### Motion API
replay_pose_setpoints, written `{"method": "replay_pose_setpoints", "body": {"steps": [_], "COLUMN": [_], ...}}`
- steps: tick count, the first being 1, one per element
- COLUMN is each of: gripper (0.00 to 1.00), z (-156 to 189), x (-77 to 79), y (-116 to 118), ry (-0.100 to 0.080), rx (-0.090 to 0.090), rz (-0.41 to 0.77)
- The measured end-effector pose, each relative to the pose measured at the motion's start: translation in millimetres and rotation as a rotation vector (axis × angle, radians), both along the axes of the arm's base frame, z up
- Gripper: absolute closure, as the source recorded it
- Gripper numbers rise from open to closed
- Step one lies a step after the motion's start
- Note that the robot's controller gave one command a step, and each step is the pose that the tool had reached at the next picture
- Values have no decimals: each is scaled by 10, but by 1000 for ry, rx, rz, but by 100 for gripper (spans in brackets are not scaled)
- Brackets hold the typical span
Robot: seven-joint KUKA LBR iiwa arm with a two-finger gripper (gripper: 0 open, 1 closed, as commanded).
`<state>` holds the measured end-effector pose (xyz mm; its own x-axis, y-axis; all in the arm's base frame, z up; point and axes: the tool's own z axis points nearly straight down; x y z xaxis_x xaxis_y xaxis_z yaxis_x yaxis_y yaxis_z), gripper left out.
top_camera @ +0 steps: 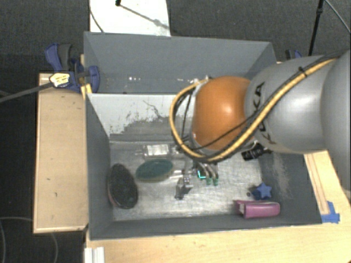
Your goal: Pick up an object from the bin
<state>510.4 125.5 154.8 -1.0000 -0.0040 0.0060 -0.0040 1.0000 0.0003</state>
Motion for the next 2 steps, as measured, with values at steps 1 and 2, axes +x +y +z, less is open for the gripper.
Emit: {"method": "replay_pose_setpoints", "body": {"steps": [1,2], "gripper": [0,100], "z": [-848,-806], "x": [443,459], "y": [33,35], "ry": [-10,-16], "rx": [2,4], "rz": [-111,-114]}}
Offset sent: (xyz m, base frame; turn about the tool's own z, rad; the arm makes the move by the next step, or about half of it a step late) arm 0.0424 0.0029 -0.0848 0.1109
